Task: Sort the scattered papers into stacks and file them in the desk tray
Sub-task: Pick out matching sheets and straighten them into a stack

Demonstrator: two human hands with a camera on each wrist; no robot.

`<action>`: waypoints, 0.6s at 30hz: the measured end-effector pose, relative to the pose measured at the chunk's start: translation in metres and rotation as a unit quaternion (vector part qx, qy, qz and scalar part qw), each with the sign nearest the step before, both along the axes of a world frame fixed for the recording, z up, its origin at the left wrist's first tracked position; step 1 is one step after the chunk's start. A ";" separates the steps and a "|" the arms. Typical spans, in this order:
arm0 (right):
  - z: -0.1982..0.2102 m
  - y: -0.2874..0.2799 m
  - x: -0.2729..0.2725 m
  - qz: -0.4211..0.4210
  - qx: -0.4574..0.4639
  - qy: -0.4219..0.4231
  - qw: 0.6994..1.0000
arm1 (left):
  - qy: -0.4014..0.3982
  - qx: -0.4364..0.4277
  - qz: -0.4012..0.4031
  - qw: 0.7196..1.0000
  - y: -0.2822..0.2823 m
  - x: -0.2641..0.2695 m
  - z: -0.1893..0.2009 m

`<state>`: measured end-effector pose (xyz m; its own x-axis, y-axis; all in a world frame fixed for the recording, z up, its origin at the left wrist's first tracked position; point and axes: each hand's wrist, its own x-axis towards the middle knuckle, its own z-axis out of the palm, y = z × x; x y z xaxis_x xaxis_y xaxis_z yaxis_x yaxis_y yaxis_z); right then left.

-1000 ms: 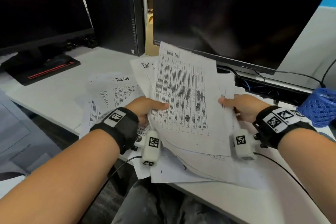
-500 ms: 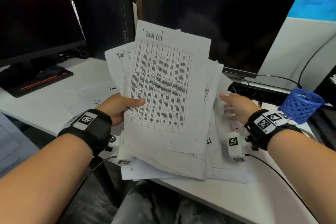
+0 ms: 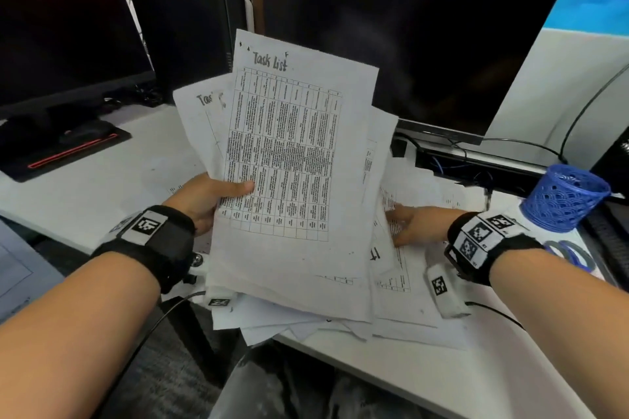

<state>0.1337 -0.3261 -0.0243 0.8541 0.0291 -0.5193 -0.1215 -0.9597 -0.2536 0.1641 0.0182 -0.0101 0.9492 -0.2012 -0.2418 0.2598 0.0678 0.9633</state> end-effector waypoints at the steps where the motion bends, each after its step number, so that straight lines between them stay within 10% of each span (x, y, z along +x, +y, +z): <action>1: 0.000 -0.001 0.002 0.014 -0.016 0.013 1.000 | -0.003 0.000 0.004 1.000 0.003 0.001 0.002; 11: 0.004 0.003 0.005 0.017 -0.066 0.019 0.997 | -0.115 0.005 0.162 0.980 0.052 0.016 0.063; 18: 0.029 0.024 -0.007 -0.077 0.127 -0.081 0.986 | -0.162 -0.052 0.145 0.975 0.057 0.008 0.120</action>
<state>0.1270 -0.3020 0.0045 0.9299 0.0038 -0.3679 -0.1991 -0.8357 -0.5118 0.1717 0.0750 0.1101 0.9929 0.0803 0.0879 -0.1021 0.1939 0.9757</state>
